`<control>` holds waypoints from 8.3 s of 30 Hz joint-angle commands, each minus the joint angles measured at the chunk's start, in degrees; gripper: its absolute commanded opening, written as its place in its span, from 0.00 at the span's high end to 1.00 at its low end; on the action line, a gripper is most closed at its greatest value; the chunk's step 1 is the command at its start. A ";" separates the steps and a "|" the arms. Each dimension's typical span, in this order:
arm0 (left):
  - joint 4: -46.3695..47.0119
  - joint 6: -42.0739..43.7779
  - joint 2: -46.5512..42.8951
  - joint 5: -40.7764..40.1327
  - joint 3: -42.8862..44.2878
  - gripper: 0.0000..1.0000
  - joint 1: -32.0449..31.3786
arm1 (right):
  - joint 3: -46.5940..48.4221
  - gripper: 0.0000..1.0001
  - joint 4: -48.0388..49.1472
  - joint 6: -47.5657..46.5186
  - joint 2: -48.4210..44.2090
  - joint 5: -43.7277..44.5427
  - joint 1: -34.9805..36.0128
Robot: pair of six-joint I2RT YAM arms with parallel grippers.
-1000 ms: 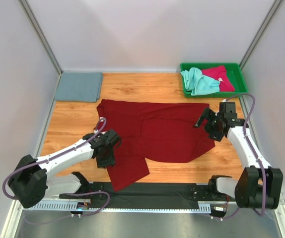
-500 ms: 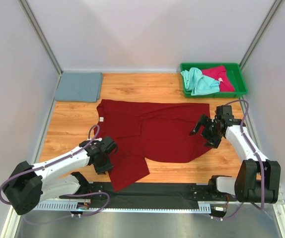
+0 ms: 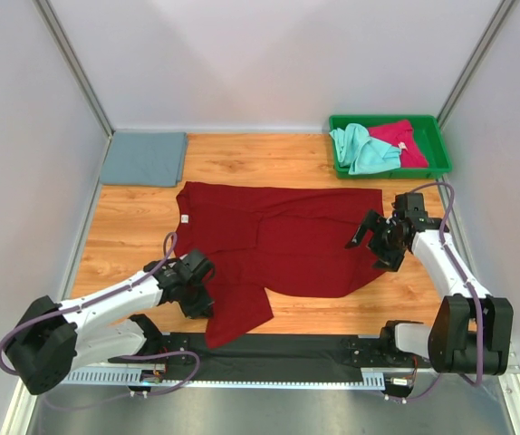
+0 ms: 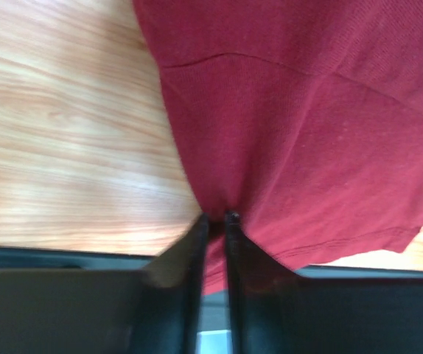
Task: Fold and stack the t-shirts
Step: Fold the tshirt
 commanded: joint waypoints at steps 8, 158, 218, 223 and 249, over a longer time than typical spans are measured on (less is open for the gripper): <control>-4.38 -2.12 -3.37 -6.16 -1.38 1.00 -0.35 | -3.10 0.28 -0.04 6.01 -1.74 5.69 -0.04; -20.23 39.19 54.28 -11.44 82.13 1.00 26.45 | 45.40 0.99 -10.93 -1.44 44.04 15.01 -11.03; -5.11 44.20 43.22 -6.42 41.08 0.75 34.63 | 22.22 0.45 -1.53 -5.40 39.21 15.10 -6.10; -8.62 44.20 36.72 -8.53 40.82 0.72 34.63 | 18.78 0.44 -1.52 -5.74 34.83 16.42 -6.90; -10.03 28.12 55.58 -8.35 63.04 0.62 23.20 | 25.65 0.38 -3.38 -4.70 31.74 13.17 14.72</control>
